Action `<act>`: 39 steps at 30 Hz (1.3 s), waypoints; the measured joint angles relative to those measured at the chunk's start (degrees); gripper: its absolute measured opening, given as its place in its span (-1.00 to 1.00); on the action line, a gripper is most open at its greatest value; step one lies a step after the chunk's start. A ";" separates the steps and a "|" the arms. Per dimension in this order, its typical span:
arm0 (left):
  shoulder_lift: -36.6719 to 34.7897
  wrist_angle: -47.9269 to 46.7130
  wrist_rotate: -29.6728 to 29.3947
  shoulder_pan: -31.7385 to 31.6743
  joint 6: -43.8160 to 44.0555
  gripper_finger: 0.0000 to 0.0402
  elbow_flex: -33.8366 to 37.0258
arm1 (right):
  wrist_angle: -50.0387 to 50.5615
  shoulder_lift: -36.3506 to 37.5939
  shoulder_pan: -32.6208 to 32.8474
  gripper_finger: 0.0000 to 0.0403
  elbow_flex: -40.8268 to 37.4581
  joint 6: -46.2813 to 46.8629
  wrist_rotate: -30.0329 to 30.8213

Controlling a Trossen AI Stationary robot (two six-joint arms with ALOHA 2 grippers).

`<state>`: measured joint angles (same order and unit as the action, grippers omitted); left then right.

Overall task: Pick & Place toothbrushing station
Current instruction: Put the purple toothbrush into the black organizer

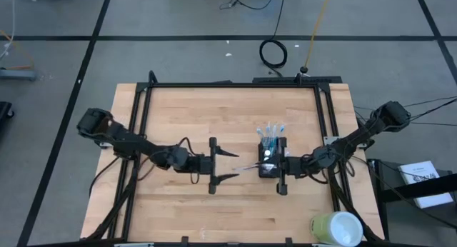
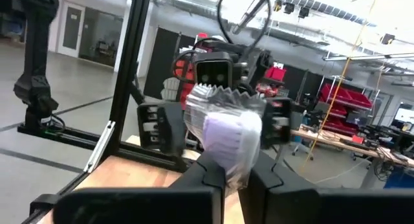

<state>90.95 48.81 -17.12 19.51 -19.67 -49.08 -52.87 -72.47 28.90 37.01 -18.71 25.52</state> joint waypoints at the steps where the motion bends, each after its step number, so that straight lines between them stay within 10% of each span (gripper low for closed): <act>1: -1.60 -2.90 -0.01 0.41 -0.13 0.47 0.00 | 0.88 1.25 0.01 -0.95 0.00 -0.13 -0.02; 9: -10.47 -25.25 0.03 -0.59 8.95 0.64 0.19 | 37.15 11.99 -1.23 -0.94 11.34 12.57 0.19; 16: -9.51 -26.35 0.00 -4.81 17.48 0.59 4.06 | 70.35 9.79 -1.60 -0.95 26.12 25.29 0.02; 39: -9.48 -24.97 0.31 -7.91 21.50 0.56 7.52 | 81.54 4.27 -2.68 -0.95 26.34 33.04 -0.31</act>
<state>81.47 23.83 -16.82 11.60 1.83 -41.56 28.67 -68.21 26.22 63.35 14.33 25.21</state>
